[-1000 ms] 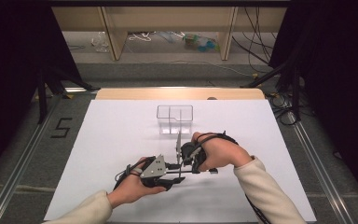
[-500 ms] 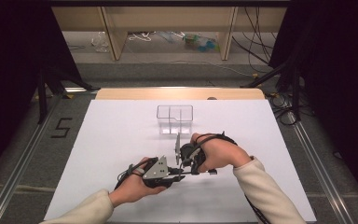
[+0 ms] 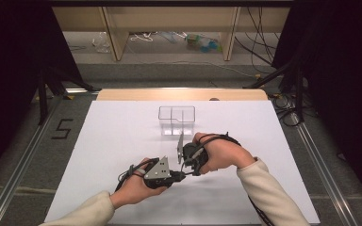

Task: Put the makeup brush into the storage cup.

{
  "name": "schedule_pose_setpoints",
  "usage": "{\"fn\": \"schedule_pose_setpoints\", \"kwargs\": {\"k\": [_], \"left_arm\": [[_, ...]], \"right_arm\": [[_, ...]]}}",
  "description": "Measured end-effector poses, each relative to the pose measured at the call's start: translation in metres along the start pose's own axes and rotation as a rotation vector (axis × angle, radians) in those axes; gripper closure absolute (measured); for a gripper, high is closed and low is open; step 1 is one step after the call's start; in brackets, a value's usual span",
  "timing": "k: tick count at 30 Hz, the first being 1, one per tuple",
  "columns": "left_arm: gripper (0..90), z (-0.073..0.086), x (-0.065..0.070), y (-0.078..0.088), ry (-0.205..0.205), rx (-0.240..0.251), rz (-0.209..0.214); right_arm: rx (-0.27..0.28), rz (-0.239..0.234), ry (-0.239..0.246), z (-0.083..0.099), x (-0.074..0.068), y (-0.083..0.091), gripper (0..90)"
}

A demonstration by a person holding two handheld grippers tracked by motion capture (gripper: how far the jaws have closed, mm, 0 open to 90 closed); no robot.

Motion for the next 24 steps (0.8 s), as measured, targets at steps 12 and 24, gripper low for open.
{"fn": "schedule_pose_setpoints", "kwargs": {"k": [12, 24], "left_arm": [[84.7, 0.001, -0.006, 0.004, 0.02, -0.002, -0.025], [84.7, 0.003, -0.01, 0.01, 0.025, -0.004, -0.054]], "right_arm": [[0.207, 0.046, -0.066, -0.003, 0.007, 0.011, 41.7], [0.426, 0.089, -0.072, 0.002, 0.004, 0.022, 32.5]]}}
Point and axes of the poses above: each handheld gripper's, and its own axes: y roughly backward along the jaws, z roughly out of its underside, x roughly to its right, the point moved 10 cm from there along -y, roughly forward along the jaws, and after that the axes turned 13 degrees about -z, right-handed, at the moved point
